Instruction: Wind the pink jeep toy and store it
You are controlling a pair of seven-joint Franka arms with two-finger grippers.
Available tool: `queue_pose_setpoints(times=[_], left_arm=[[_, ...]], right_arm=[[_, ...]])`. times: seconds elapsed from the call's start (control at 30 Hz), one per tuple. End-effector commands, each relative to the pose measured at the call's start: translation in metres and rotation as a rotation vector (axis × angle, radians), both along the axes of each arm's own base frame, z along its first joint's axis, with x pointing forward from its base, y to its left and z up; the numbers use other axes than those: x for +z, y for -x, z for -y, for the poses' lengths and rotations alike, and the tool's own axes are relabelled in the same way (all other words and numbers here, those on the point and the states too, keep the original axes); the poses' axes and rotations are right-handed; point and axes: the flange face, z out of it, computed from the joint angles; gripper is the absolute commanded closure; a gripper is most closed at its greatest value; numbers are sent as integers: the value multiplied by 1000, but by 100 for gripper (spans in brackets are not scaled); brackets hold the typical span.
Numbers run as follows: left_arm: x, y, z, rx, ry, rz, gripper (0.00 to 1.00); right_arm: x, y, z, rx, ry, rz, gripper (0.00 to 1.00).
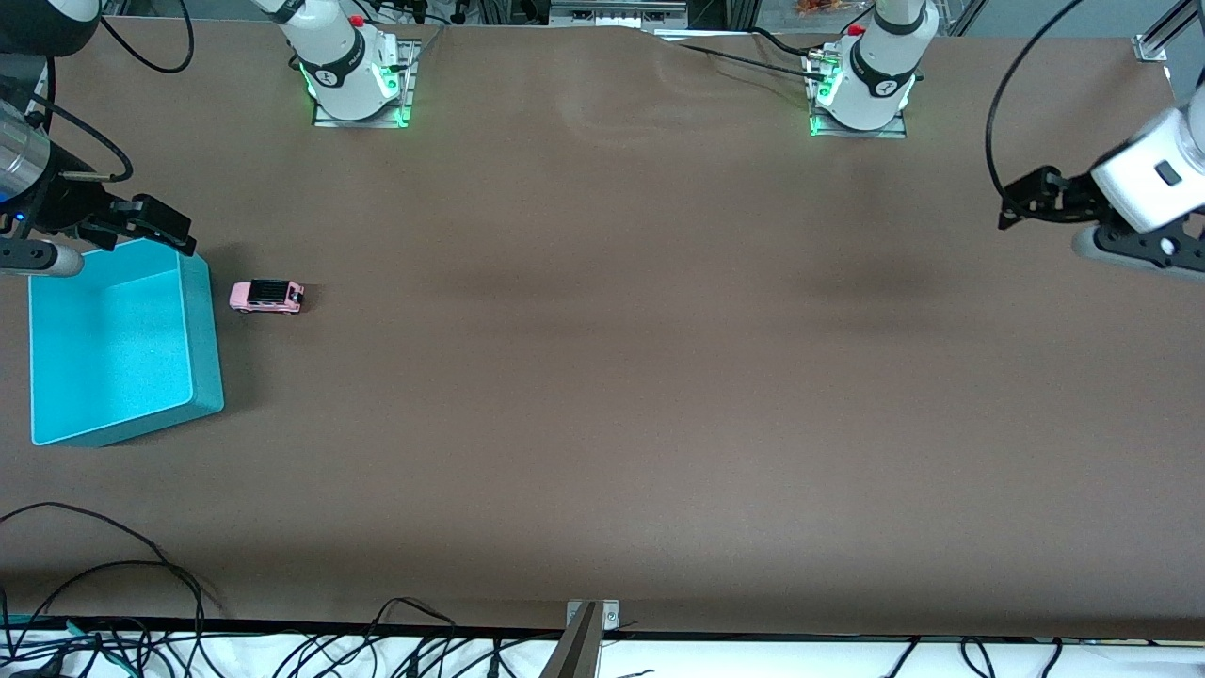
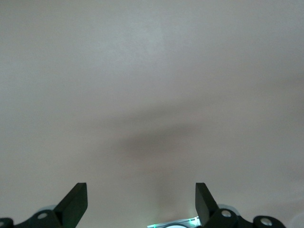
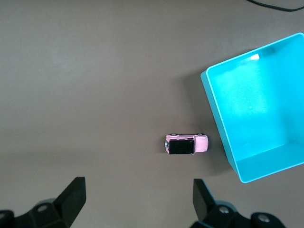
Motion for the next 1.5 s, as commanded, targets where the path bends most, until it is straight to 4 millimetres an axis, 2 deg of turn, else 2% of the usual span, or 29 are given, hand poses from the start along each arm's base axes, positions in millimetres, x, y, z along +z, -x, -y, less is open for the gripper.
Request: queue_pose_setpoints(times=[0.0,0.33,0.57,0.67,1.1,1.17,1.2,1.27,1.47], left_arm=[[11,26,19,9,7,32,0],[17,30,35,35,14,35,0],[21,30,31,44,36,42,0],[21,29,21,58,46,41,0],[23,27,24,56,46,38,0],[24,28,33,38,44,39,0],[24,27,26,50,43,40,0],[24,27,27,53,41,40,0],[22,26,29,50,41,37,0]], right_arm=[[7,2,-3,-4,2,1,0],[2,-1,-5,0,16,-9,0],[0,-1,-5,-4,11,-13,0],[-2,-2,-5,-2,11,-16,0],[-11,-7,0,-9,18,-25,0],[-15,-7,-2,-6,16,-26,0],[-16,-7,-2,-6,18,-28,0],[-19,-7,0,-9,18,-28,0],[-45,-8,0,-1,16,-22,0]])
